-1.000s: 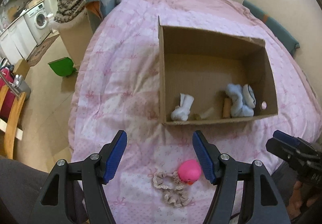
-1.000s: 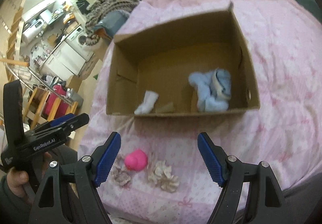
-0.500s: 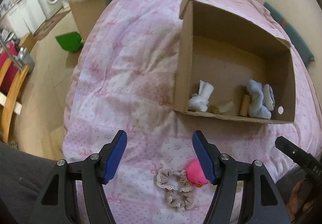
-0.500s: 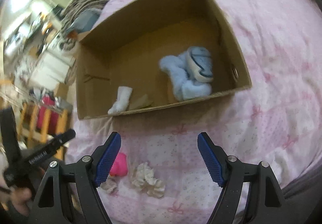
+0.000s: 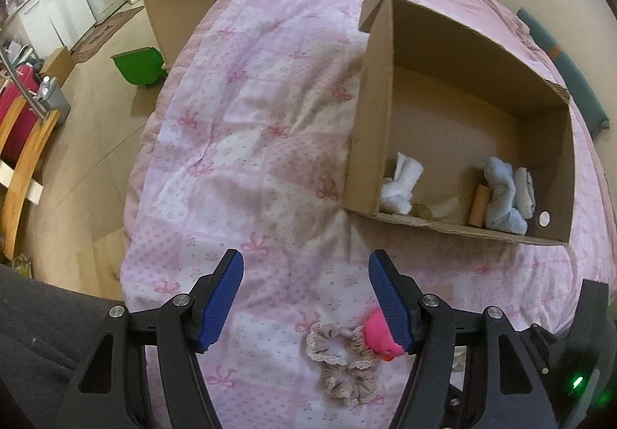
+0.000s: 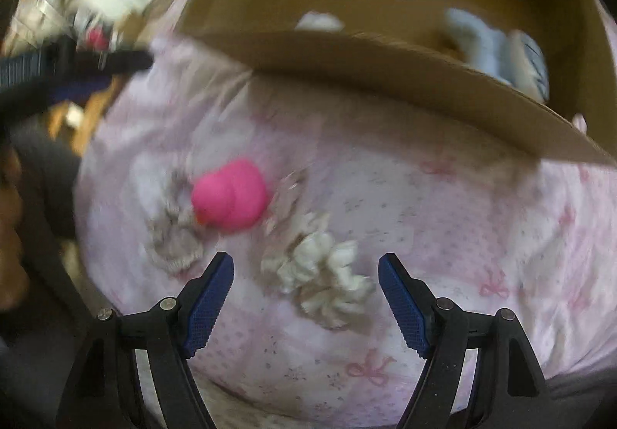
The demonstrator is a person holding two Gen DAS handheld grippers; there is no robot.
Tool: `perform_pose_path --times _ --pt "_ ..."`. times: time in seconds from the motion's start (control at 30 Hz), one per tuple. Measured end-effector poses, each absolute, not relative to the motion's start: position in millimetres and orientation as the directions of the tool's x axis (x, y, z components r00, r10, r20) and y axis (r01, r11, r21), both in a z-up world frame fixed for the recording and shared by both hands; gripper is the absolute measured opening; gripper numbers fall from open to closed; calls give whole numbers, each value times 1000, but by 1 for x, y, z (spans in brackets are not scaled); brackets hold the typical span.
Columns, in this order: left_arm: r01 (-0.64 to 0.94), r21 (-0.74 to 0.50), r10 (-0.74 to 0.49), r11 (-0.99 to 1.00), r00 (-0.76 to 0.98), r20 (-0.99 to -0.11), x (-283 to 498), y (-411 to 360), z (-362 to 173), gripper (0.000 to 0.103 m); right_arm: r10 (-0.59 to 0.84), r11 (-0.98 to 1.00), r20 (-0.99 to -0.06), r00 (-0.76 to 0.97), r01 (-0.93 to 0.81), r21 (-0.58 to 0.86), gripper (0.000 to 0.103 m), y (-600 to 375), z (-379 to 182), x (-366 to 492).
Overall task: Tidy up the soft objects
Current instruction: 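Grasp the cream lace scrunchie with the right gripper while the left gripper grasps the beige scrunchie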
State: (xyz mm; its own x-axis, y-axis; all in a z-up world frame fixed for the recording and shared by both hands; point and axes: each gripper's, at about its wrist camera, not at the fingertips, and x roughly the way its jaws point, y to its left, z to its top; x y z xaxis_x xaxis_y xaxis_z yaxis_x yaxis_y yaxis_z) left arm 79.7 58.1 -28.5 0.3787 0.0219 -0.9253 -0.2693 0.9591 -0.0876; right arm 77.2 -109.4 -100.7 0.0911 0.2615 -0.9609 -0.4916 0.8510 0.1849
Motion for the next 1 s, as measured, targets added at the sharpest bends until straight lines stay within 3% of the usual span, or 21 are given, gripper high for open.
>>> perform_pose_path --times 0.07,0.17,0.2,0.3,0.47,0.63,1.0 --pt "-279 -77 28 957 356 -934 78 61 -33 65 227 845 -969 100 -516 144 76 -103 -105 74" --pt "-290 -64 27 955 297 -954 75 65 -45 65 215 847 -972 90 -513 139 41 -101 -110 74" --pt "-290 -59 25 955 278 -960 74 65 -49 65 225 848 -971 83 -508 153 26 -102 -111 75" --pt "-289 -93 -29 953 219 -975 70 63 -62 65 289 846 -956 58 -483 227 19 -111 -107 79" --pt "-302 -120 -66 946 182 -981 63 63 -69 65 421 829 -905 64 -433 355 17 -132 -86 83" --pt "-268 -107 -64 957 165 -984 57 56 -72 65 525 831 -826 204 -333 446 17 -170 -55 97" --pt "-103 -102 -96 989 63 -993 45 10 -92 65 501 853 -831 243 -306 424 17 -168 -54 105"
